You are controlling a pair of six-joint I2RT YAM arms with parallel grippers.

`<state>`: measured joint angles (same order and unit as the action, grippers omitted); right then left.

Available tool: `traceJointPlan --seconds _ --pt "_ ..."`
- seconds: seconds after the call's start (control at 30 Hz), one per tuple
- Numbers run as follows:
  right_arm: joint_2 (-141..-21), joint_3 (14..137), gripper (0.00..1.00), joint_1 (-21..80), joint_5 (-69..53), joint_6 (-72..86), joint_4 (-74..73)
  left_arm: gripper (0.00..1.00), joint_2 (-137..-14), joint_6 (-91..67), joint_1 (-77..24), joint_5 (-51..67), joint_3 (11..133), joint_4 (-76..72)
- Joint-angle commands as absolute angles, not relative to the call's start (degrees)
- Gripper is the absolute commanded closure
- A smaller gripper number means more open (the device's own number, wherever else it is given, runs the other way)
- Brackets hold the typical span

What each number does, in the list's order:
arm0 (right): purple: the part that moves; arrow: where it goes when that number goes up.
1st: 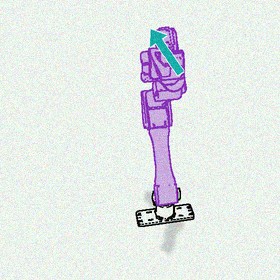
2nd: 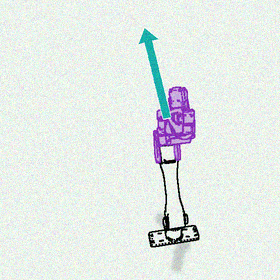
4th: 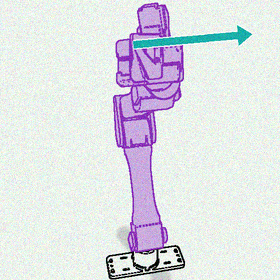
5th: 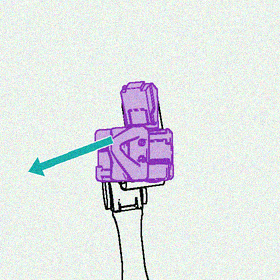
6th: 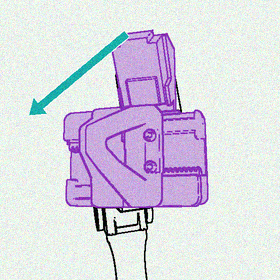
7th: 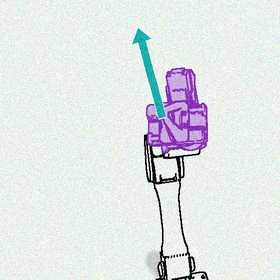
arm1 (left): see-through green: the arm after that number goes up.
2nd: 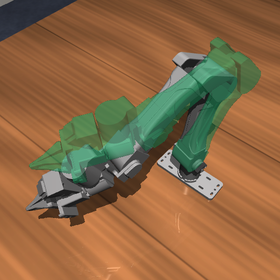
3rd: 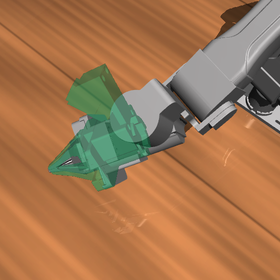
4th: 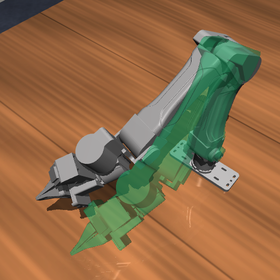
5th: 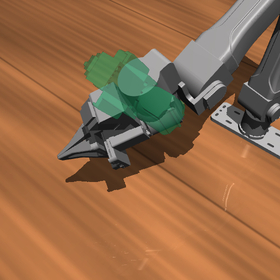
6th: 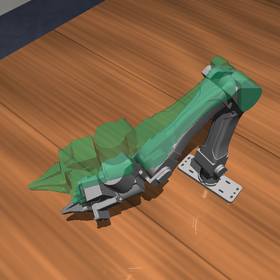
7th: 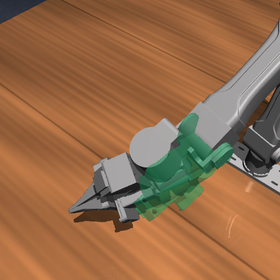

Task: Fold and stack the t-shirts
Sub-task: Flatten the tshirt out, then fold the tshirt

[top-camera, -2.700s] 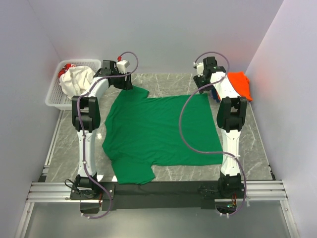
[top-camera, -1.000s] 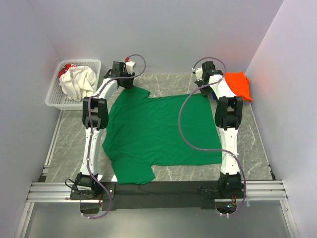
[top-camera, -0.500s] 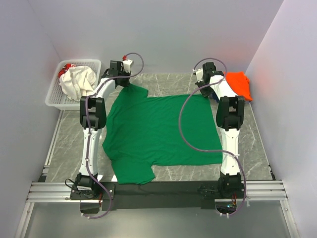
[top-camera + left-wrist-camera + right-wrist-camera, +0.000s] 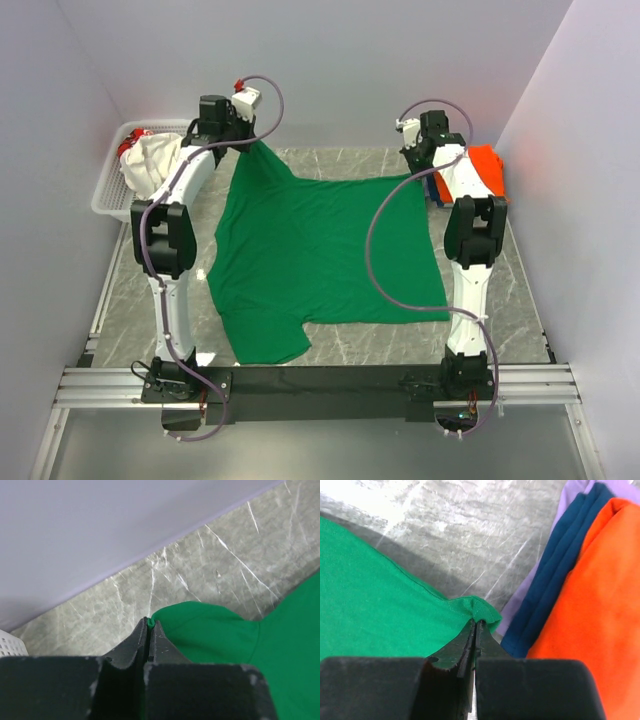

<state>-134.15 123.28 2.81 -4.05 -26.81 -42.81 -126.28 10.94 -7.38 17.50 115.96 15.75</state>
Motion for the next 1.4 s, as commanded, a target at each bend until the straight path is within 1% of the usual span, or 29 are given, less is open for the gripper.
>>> traceJointPlan --seconds 0.0,0.13,0.43,0.63,0.8,0.97,1.1,1.17,1.27,1.37 --pt "-129.56 122.52 1.0 2.02 -5.62 -28.03 -41.04 1.0 -122.79 13.53 -6.94 19.86 113.74 16.7" --pt "-127.98 121.38 1.0 1.58 -6.76 -28.56 -41.13 1.0 -119.71 15.64 -6.77 20.13 110.14 16.52" --pt "-122.43 113.65 1.0 0.27 -9.93 -31.02 -41.04 1.0 -107.85 17.58 -6.24 22.15 95.55 15.29" --pt "-120.67 111.54 1.0 -1.22 -13.27 -32.17 -43.76 1.0 -100.29 18.72 -6.24 23.46 87.46 18.27" --pt "-117.87 108.11 1.0 -2.02 -16.43 -35.41 -45.09 1.0 -92.22 19.07 -6.24 24.17 78.24 21.53" --pt "-115.85 101.96 1.0 -2.37 -17.92 -40.24 -46.14 1.0 -86.06 18.72 -6.42 24.08 67.88 23.29" --pt "-115.75 96.52 1.0 -2.37 -18.2 -41.84 -45.53 0.99 -84.21 17.93 -7.12 23.56 60.22 22.51" --pt "-116.63 95.89 1.0 -2.37 -17.67 -42.18 -45.97 1.0 -84.2 17.49 -8.52 22.07 56.19 21.62" --pt "-120.04 96.33 1.0 -2.37 -16.79 -42.62 -47.89 0.99 -86.64 17.4 -10.54 19.35 53.53 21.18" --pt "-121.72 96.59 1.0 -2.29 -16.44 -43.24 -50.01 0.99 -90.07 18.37 -10.9 19.24 53.52 22.84"
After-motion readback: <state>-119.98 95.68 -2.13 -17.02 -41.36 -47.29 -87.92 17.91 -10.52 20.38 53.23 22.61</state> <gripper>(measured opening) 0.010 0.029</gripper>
